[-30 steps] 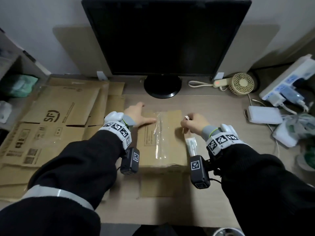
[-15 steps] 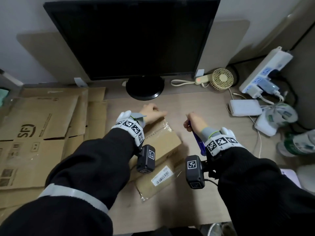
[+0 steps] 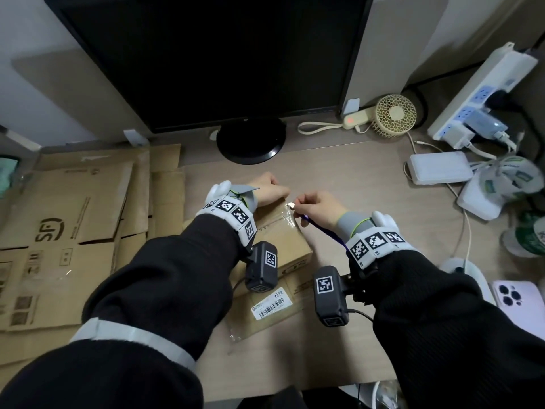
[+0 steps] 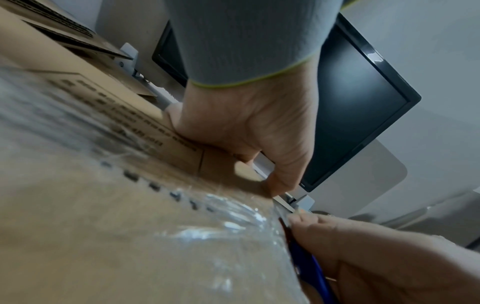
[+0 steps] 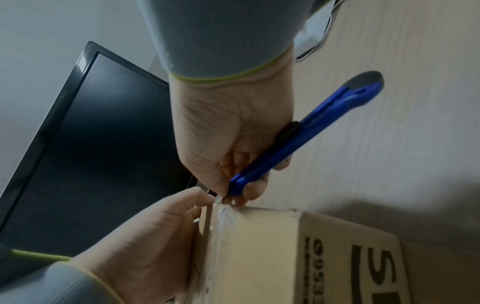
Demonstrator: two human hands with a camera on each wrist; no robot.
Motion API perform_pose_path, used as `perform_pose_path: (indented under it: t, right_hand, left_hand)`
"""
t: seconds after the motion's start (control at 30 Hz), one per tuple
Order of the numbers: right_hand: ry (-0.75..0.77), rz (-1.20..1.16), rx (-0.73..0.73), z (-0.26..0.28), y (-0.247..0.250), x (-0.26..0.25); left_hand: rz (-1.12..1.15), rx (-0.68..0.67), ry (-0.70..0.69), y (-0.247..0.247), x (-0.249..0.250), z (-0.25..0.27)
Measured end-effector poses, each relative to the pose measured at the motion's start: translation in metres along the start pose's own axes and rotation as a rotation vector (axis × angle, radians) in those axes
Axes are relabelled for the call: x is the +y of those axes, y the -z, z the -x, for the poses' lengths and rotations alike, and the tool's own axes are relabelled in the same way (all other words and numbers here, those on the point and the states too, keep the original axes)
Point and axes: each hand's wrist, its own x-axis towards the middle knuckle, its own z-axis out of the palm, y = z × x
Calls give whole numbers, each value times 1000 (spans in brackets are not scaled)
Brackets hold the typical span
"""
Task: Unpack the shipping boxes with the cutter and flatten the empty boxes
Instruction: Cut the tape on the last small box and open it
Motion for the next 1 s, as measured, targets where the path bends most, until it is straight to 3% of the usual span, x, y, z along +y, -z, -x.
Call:
perform_pose_path:
  t: [0.6,1.0]
  right_hand:
    - [16,93,63,-9,-6,-7]
    - [-35,152,-7,-6,2,-11]
  left_hand:
    - [-49,-25,9,1,0,-3]
    - [-4,-33,-1,-2,0,-4]
